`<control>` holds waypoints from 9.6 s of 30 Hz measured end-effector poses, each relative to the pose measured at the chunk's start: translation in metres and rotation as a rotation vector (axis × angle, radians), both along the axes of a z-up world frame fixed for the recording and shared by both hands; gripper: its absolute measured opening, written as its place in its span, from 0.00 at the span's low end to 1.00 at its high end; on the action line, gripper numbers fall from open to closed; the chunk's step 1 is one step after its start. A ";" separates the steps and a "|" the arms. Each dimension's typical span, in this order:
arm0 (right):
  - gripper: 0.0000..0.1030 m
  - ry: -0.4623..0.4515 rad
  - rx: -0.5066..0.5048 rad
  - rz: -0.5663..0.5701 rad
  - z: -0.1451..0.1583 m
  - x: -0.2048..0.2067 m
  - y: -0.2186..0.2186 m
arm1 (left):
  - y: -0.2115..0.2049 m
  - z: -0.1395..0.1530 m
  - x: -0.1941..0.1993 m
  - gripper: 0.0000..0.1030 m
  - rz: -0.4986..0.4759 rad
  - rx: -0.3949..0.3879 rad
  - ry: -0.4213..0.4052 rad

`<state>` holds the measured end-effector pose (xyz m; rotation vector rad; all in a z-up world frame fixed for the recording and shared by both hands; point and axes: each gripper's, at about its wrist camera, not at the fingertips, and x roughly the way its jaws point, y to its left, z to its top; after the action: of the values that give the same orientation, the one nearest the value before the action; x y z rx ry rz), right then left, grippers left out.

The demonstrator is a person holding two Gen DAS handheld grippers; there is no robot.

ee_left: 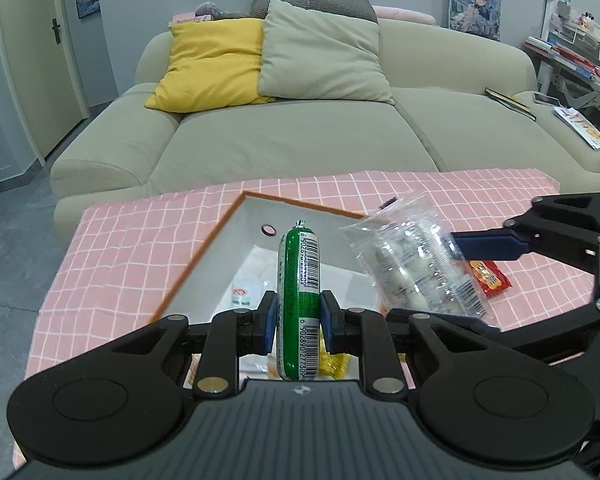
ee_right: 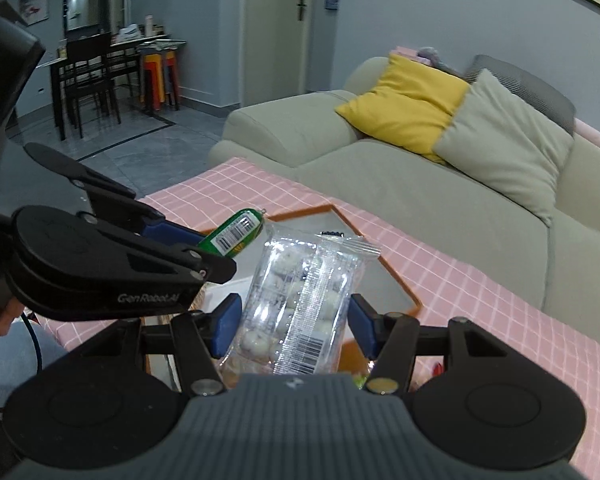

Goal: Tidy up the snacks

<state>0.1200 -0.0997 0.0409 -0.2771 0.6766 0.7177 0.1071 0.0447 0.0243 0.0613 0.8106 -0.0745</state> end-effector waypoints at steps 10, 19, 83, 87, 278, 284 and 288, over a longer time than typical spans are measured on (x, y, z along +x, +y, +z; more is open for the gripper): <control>0.54 0.022 -0.028 0.083 -0.011 0.061 0.033 | 0.017 -0.007 0.044 0.24 -0.005 0.049 0.046; 0.54 0.018 -0.205 0.176 -0.060 0.093 0.074 | 0.025 -0.056 0.080 0.24 -0.015 0.110 0.204; 0.82 0.207 -0.152 -0.108 -0.088 0.109 0.053 | 0.046 -0.065 0.059 0.44 0.055 -0.018 0.181; 0.83 0.201 -0.101 -0.163 -0.075 0.093 0.036 | 0.040 -0.050 0.046 0.44 0.062 -0.046 0.131; 0.63 0.179 0.089 -0.337 -0.082 -0.021 -0.111 | -0.089 -0.058 -0.028 0.41 -0.079 -0.110 0.111; 0.63 0.102 0.123 -0.270 -0.049 -0.018 -0.090 | -0.065 -0.027 -0.027 0.41 -0.058 -0.102 0.035; 0.63 0.050 0.130 -0.225 -0.030 -0.011 -0.070 | -0.046 -0.013 -0.022 0.41 -0.032 -0.091 0.001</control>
<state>0.1092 -0.1700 0.0111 -0.0621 0.6933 0.5516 0.0853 -0.0011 0.0116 -0.0119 0.8065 -0.1417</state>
